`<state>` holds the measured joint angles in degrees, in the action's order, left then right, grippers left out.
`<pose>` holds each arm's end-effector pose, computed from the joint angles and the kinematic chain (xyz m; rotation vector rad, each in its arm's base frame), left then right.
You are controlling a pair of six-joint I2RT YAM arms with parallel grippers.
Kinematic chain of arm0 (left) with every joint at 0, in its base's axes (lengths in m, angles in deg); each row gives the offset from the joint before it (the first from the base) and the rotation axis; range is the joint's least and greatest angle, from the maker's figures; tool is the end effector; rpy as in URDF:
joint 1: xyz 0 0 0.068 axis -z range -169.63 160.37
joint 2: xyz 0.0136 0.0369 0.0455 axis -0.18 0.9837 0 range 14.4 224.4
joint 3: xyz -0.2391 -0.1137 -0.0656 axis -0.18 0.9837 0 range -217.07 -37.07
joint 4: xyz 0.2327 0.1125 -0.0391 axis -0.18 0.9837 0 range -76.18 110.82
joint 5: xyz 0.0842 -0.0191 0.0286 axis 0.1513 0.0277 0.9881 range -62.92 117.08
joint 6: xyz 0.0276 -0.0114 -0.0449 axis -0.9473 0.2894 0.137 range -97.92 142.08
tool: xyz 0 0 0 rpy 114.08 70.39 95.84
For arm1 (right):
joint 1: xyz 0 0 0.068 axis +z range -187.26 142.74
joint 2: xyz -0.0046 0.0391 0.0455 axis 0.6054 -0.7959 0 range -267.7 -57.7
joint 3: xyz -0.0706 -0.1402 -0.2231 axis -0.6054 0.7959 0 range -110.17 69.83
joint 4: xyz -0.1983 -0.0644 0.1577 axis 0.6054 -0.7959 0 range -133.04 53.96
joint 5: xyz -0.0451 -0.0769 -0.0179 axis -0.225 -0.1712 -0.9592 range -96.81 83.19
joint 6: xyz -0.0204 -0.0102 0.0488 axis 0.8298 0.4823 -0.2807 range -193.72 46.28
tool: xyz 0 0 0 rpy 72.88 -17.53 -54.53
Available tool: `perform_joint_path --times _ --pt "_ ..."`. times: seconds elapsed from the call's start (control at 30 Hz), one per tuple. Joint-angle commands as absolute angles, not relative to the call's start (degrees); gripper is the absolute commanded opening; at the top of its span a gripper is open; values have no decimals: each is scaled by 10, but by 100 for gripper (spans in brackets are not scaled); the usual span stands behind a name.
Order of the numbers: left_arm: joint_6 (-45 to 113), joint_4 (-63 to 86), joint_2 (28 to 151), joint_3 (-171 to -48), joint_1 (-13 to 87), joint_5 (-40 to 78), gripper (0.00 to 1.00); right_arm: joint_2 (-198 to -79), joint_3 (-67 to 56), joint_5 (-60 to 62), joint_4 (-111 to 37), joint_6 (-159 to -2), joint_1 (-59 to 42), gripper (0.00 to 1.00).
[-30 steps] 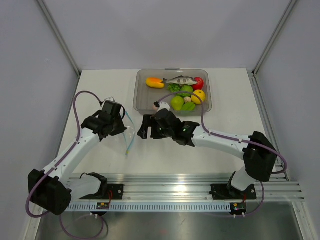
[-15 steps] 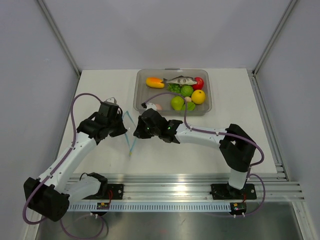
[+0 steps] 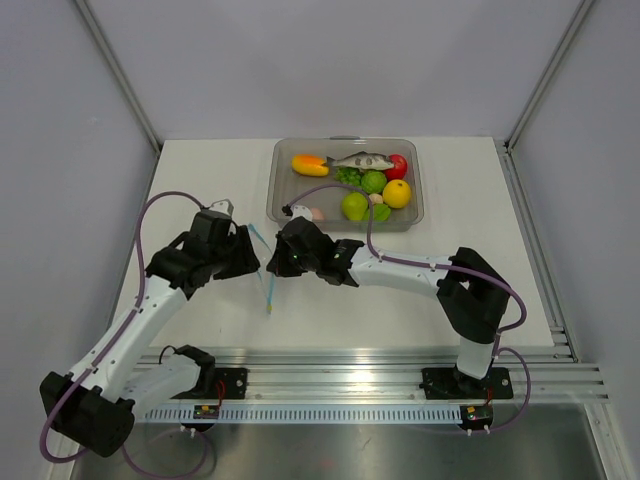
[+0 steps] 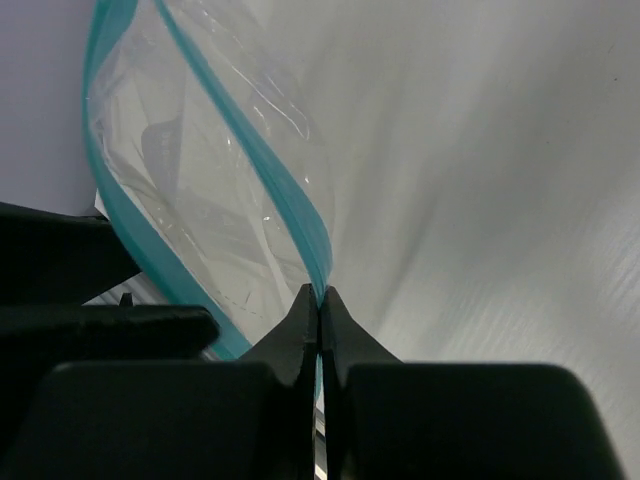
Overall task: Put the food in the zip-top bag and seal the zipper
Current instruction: Open the zipper of the food storage bag.
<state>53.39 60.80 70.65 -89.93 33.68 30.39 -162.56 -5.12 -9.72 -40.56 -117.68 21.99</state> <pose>0.1765 -0.0739 0.2939 -0.1989 2.4717 -0.3463 0.2165 0.3603 0.2366 -0.2799 2.3228 0.9293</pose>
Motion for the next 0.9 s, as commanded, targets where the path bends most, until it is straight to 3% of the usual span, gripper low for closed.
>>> perform_joint_path --times 0.0,0.07,0.13,0.33,0.43,0.57,0.6,0.87 --pt "547 566 689 -869 339 297 72 -1595 -50 -102 -382 -1186 224 0" --pt "562 534 672 -848 339 295 75 -1594 -50 -98 -383 -1192 224 0" --pt "573 509 663 -822 339 287 71 -1594 -50 -98 -387 -1193 224 0" --pt "599 475 631 -784 340 310 44 -1593 -48 -99 -393 -1197 225 0" --pt "598 475 640 -784 340 313 38 -1596 -46 -101 -393 -1199 224 0" --pt "598 488 654 -799 340 310 5 -1602 -54 -119 -415 -1198 223 0" --pt "595 492 656 -804 340 308 2 -1604 -59 -134 -439 -1193 222 0" --pt "539 544 678 -860 339 282 0 -1632 -68 -125 -466 -1166 166 0"
